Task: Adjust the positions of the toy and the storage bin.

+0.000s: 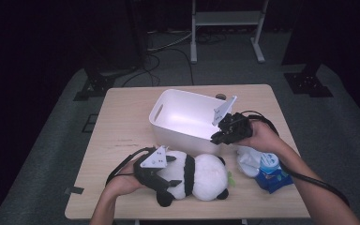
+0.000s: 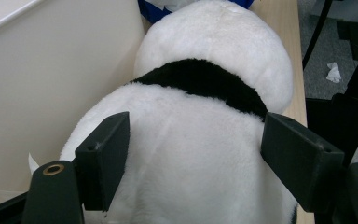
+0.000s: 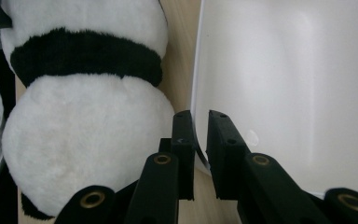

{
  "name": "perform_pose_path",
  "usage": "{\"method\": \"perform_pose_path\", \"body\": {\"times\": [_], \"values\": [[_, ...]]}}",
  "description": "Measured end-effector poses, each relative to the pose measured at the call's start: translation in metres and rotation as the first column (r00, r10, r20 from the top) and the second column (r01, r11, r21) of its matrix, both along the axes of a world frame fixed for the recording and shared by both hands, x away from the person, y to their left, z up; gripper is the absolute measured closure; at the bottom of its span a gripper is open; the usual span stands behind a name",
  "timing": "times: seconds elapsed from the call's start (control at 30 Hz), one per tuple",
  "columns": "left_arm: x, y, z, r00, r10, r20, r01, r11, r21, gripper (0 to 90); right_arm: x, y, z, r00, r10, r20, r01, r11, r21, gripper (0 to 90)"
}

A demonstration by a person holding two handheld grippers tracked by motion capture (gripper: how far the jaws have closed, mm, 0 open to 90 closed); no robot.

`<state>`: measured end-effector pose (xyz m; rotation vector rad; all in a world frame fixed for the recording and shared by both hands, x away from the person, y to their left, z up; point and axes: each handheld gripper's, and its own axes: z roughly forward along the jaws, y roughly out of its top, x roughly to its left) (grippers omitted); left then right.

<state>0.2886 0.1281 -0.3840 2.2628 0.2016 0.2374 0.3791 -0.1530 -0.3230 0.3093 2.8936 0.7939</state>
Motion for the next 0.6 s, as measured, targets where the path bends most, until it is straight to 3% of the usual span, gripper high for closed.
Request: {"method": "perform_pose_path", "body": {"times": [0.23,0.3,0.47,0.6], "values": [[0.002,0.003,0.0,0.9999,-0.003,-0.013,0.003,0.9998,-0.021,23.8,-0.003,-0.008,0.0,0.9997,-0.02,-0.012,0.02,1.0,0.001,77.5],[0.003,0.004,0.0,0.9999,-0.005,-0.012,0.004,0.9997,-0.023,23.8,-0.001,-0.008,-0.001,0.9991,-0.041,-0.013,0.041,0.999,-0.005,65.6],[0.003,0.006,0.002,0.9999,0.001,-0.01,-0.001,0.9993,-0.037,23.6,0.0,-0.008,0.003,0.997,-0.076,-0.018,0.077,0.994,0.073,51.5],[0.005,0.009,0.003,0.9999,0.003,-0.011,-0.003,0.9991,-0.042,23.4,-0.005,-0.006,0.012,0.9976,-0.068,-0.009,0.069,0.988,0.14,45.8]]}}
